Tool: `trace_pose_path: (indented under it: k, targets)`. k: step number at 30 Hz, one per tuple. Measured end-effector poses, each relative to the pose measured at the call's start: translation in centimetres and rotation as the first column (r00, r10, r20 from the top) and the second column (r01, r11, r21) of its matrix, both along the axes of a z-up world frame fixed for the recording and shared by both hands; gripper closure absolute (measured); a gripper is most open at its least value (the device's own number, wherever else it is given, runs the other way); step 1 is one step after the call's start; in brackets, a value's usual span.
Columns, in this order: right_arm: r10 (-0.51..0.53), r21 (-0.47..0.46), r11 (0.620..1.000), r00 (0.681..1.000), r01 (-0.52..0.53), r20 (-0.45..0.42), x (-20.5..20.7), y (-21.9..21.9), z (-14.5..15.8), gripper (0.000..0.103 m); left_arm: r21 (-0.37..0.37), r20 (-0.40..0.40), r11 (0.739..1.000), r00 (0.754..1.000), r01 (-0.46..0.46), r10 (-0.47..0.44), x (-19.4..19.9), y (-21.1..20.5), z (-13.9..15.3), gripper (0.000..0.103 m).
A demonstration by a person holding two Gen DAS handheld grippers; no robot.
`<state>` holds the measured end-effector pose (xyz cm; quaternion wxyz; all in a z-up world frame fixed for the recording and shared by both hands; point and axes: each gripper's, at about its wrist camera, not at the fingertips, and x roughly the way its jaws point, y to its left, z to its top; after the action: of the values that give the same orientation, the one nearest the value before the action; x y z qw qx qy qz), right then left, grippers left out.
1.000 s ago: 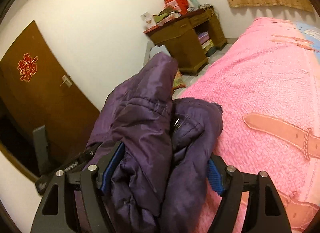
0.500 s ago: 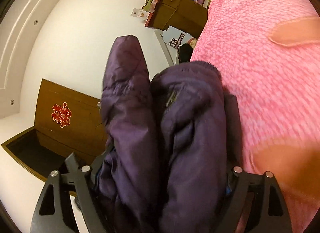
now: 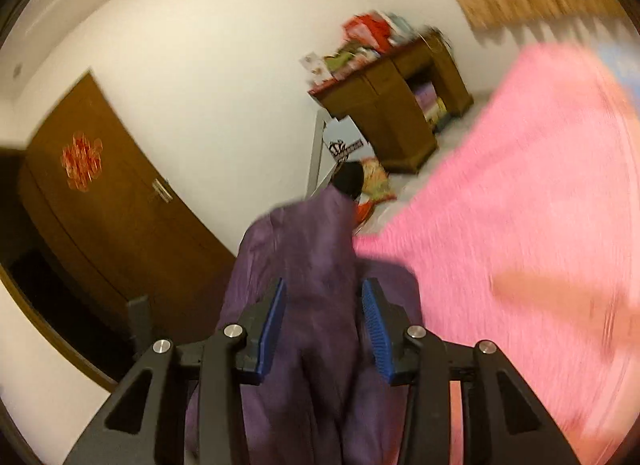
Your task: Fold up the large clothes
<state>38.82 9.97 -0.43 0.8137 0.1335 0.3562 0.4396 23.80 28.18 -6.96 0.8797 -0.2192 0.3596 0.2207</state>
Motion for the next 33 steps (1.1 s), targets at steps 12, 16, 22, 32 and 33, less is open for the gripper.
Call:
trace_pose_path:
  k: [12, 16, 22, 32, 33]
  targets:
    - [-0.029, -0.085, 0.996, 0.988, 0.016, -0.154, 4.1, 5.4, -8.8, 0.062, -0.016, -0.003, 0.997, 0.997, 0.074, -0.075, 1.2, 0.7, 0.0, 0.000]
    - [-0.136, -0.075, 0.989, 0.985, 0.129, -0.109, 1.4, 3.7, -9.4, 0.062, 0.012, -0.008, 0.992, 0.992, 0.124, -0.123, 1.9, 0.5, 0.1, 0.000]
    - [-0.236, -0.100, 0.967, 0.972, 0.234, -0.007, -1.3, 3.2, -9.1, 0.064, 0.091, -0.034, 0.989, 0.992, 0.121, -0.118, 1.5, -0.3, 0.6, 0.000]
    - [-0.334, -0.151, 0.927, 0.939, 0.343, 0.082, -7.5, 0.5, -7.9, 0.063, 0.180, -0.083, 0.960, 0.976, 0.216, -0.204, 0.2, -1.7, 3.0, 0.000]
    - [-0.352, -0.141, 0.922, 0.932, 0.360, 0.084, -7.6, 0.4, -8.2, 0.062, 0.228, -0.089, 0.948, 0.975, 0.221, -0.206, 0.3, -2.3, 2.7, 0.000]
